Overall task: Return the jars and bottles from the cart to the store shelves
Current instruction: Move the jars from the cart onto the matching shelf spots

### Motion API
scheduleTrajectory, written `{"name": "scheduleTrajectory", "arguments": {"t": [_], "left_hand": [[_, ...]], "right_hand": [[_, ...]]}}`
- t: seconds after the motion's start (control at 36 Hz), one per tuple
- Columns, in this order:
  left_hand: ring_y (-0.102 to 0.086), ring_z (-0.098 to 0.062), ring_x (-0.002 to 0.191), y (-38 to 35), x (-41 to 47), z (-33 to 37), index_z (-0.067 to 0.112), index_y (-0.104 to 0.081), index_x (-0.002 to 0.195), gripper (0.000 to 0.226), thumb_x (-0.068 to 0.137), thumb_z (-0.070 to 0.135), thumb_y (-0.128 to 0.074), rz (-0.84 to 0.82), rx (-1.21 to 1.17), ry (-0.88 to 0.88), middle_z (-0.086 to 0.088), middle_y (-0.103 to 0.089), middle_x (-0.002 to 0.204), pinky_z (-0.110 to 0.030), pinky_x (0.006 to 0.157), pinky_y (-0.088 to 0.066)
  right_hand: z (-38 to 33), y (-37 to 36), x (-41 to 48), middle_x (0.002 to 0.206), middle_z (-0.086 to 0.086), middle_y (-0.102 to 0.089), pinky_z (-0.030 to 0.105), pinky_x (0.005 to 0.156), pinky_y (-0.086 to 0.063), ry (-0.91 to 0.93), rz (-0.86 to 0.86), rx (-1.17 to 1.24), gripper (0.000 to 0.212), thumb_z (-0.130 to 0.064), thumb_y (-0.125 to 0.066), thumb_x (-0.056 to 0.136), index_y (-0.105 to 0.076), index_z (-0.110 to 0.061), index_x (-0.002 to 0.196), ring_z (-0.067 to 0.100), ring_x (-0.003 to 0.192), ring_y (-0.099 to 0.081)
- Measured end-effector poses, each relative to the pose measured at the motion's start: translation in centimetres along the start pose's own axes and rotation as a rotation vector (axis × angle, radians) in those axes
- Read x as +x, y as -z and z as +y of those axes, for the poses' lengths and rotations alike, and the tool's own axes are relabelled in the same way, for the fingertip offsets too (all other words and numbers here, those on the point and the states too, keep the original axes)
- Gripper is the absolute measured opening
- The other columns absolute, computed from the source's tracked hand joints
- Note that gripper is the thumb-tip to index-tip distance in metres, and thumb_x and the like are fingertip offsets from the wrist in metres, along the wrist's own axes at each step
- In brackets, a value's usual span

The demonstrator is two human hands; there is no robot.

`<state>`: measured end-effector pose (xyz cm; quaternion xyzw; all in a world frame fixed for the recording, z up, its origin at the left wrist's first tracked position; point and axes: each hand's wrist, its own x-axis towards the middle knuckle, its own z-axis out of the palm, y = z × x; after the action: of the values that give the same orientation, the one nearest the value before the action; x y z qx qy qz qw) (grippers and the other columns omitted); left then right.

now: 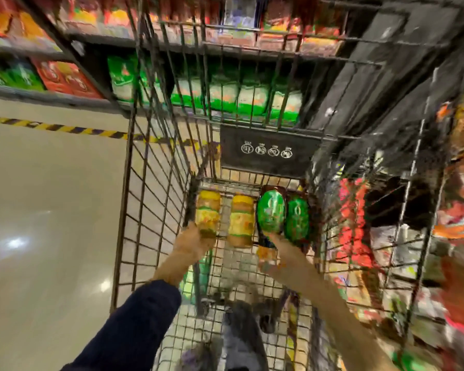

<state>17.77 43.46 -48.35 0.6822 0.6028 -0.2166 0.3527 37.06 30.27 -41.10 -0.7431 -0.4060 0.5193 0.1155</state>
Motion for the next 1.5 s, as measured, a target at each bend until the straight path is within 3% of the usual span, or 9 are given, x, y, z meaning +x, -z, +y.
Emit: {"name": "scheduleTrajectory", "arguments": {"t": [0.17,0.31,0.56,0.78,1.0,1.14,1.25,1.36,1.5], "left_hand": [[-0.062,-0.023,0.094,-2.2,4.2,-0.5,0.01,-0.057,0.112,0.062,0.07,0.055,-0.068,-0.02,-0.171,0.082,-0.005,-0.063,0.107,-0.031,0.081,-0.051],[-0.059,-0.022,0.094,-4.1,6.7,-1.1,0.006,-0.058,0.102,0.062,0.065,0.053,-0.074,-0.033,-0.237,0.103,-0.001,-0.057,0.1,-0.033,0.088,-0.051],[-0.064,0.0,0.051,-2.5,5.6,0.8,0.008,-0.055,0.082,0.02,0.081,-0.011,-0.062,-0.127,-0.697,0.061,-0.003,-0.059,0.076,-0.011,0.045,-0.048],[-0.063,-0.013,0.082,-1.4,3.3,1.8,0.003,-0.061,0.111,0.029,0.083,0.002,-0.066,-0.151,-0.871,0.178,-0.01,-0.066,0.108,-0.013,0.054,-0.051],[-0.057,-0.004,0.065,0.1,-2.1,4.0,0.017,-0.049,0.084,0.023,0.081,0.007,-0.069,-0.118,-1.125,0.238,0.002,-0.059,0.082,-0.008,0.042,-0.044],[-0.062,-0.015,0.094,1.4,-4.2,3.2,0.015,-0.047,0.11,0.059,0.066,0.031,-0.083,-0.105,-1.176,0.247,0.0,-0.063,0.1,-0.031,0.092,-0.048],[-0.061,-0.013,0.094,2.4,-5.4,2.6,0.028,-0.053,0.093,0.039,0.066,0.032,-0.082,-0.081,-1.158,0.231,0.005,-0.066,0.093,-0.028,0.087,-0.046],[-0.063,-0.016,0.106,3.1,-6.1,1.9,0.022,-0.053,0.125,0.1,0.039,0.063,-0.084,-0.101,-1.086,0.207,0.0,-0.068,0.113,-0.034,0.096,-0.047],[-0.066,-0.019,0.103,3.7,-6.8,1.6,0.023,-0.064,0.113,0.078,0.044,0.055,-0.083,-0.078,-1.088,0.17,-0.001,-0.071,0.107,-0.043,0.098,-0.048]], "right_hand": [[1.5,-0.9,1.6,0.146,0.008,-0.033,0.029,0.105,-0.029,-0.017,-0.108,0.127,0.08,-0.036,-0.062,0.079,-0.022,-0.018,0.145,0.023,0.138,-0.03],[3.2,-2.2,2.7,0.147,-0.004,-0.029,0.015,0.097,-0.025,-0.009,-0.086,0.116,0.074,-0.026,-0.063,0.087,-0.019,-0.023,0.146,0.008,0.135,-0.028],[3.9,-3.0,4.4,0.153,-0.001,-0.027,0.02,0.104,-0.024,0.011,-0.071,0.048,0.078,-0.033,-0.063,0.086,-0.016,-0.021,0.148,0.015,0.138,-0.028],[3.0,-2.8,5.8,0.145,-0.001,-0.039,0.027,0.105,-0.034,-0.082,-0.073,0.155,0.075,-0.032,-0.07,0.081,-0.03,-0.021,0.144,0.017,0.132,-0.038],[1.0,-2.4,8.6,0.106,0.0,-0.055,0.009,0.059,-0.031,-0.127,0.004,0.213,0.044,-0.018,-0.065,0.086,-0.05,-0.01,0.127,0.013,0.101,-0.052],[-0.1,-3.2,10.9,0.113,0.018,-0.065,0.026,0.077,-0.043,-0.265,0.013,0.278,0.031,-0.018,-0.064,0.086,-0.061,-0.001,0.111,0.025,0.098,-0.062],[0.7,-4.9,13.1,0.101,0.018,-0.069,0.03,0.074,-0.048,-0.274,0.005,0.167,0.028,-0.022,-0.063,0.086,-0.065,0.002,0.101,0.03,0.095,-0.065],[2.0,-6.8,15.1,0.09,0.013,-0.071,0.022,0.057,-0.043,-0.335,0.031,0.119,0.035,-0.036,-0.072,0.077,-0.068,-0.005,0.091,0.025,0.082,-0.068],[1.7,-8.4,16.0,0.084,0.006,-0.065,0.022,0.059,-0.047,-0.371,0.028,0.145,0.039,-0.052,-0.072,0.072,-0.06,-0.016,0.078,0.021,0.086,-0.067]]}}
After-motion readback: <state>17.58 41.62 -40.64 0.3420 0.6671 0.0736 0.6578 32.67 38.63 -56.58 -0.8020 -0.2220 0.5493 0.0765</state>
